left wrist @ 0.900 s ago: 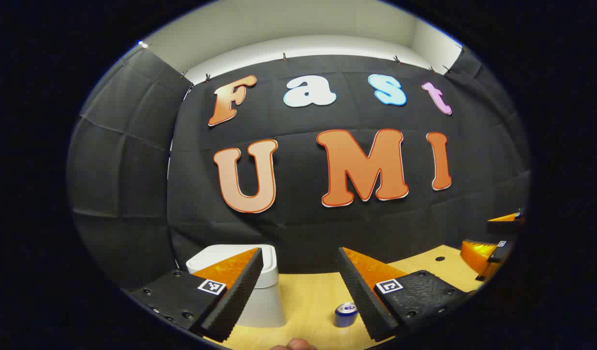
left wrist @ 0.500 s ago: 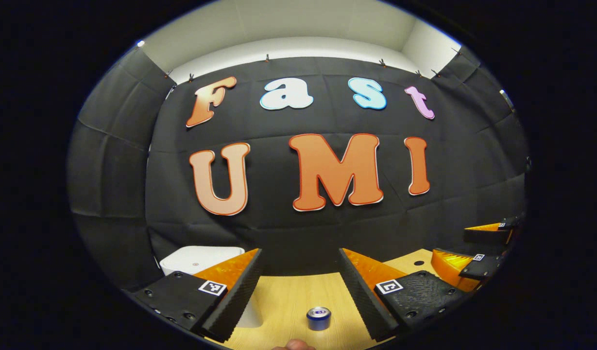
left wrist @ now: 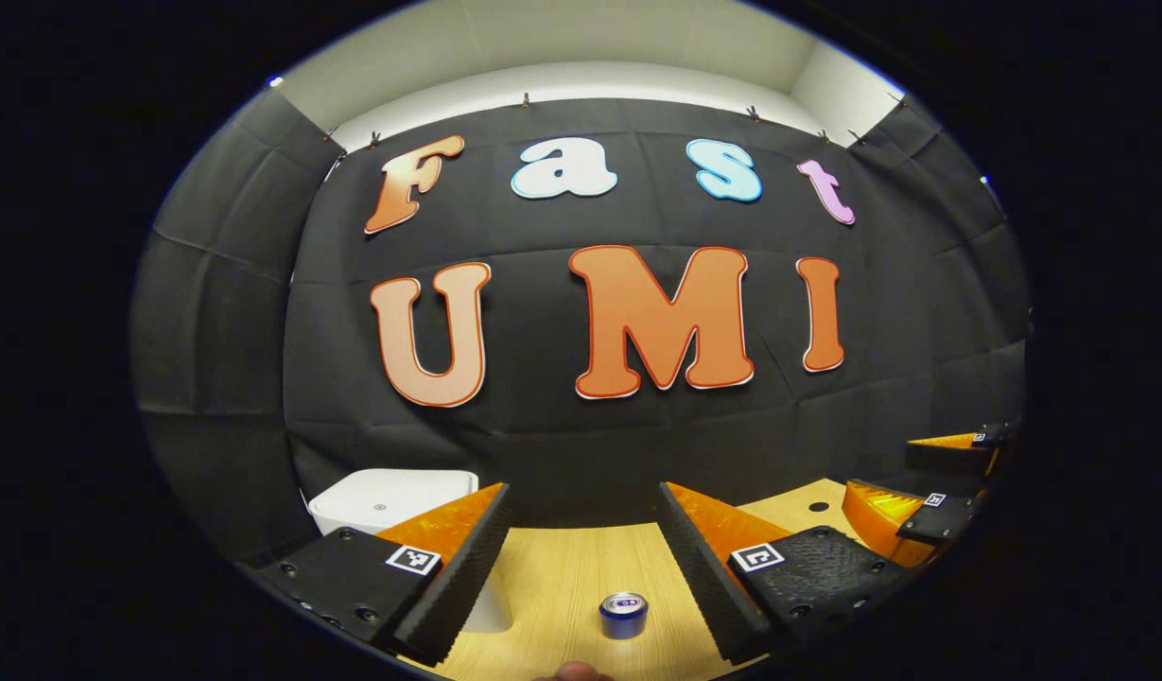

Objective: Press the lid of the desktop garbage bin to open it, pick up the crumpled paper on the desktop and throw it into the bin, then pick up the pop can on the desktop and drop it into the bin, and finally close the garbage bin lid.

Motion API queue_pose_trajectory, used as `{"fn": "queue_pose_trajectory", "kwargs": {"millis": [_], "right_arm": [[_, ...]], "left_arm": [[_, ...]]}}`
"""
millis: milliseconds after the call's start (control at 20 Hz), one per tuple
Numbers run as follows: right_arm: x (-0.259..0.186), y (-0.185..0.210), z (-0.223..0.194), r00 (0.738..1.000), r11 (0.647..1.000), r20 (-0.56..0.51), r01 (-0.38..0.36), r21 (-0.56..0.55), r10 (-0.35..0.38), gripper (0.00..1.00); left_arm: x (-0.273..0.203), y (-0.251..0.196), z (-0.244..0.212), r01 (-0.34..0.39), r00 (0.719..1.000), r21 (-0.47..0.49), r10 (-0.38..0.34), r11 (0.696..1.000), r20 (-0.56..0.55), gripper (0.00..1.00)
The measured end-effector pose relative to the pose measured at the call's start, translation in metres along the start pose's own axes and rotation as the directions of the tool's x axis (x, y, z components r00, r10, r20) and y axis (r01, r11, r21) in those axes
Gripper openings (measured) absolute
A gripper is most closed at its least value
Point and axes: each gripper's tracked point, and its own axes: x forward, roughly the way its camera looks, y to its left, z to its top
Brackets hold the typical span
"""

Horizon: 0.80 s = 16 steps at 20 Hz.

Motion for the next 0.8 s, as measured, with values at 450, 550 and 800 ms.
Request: {"fn": "queue_pose_trajectory", "kwargs": {"millis": [450,550,800], "right_arm": [[-0.001,-0.002,-0.006,1.0,1.0,-0.024,0.011,-0.005,-0.011,0.94],[-0.006,0.0,-0.001,1.0,1.0,-0.016,0.004,0.003,-0.004,0.94],[-0.007,0.004,-0.001,1.0,1.0,-0.015,-0.001,-0.006,0.001,0.94]], "left_arm": [[0.008,0.017,-0.02,-0.022,0.998,-0.078,0.017,0.997,-0.059,0.95],[0.0,0.006,-0.008,-0.008,0.999,-0.078,0.006,0.997,-0.033,0.95],[-0.011,-0.012,0.002,0.027,1.0,-0.061,-0.027,0.998,-0.005,0.95]]}}
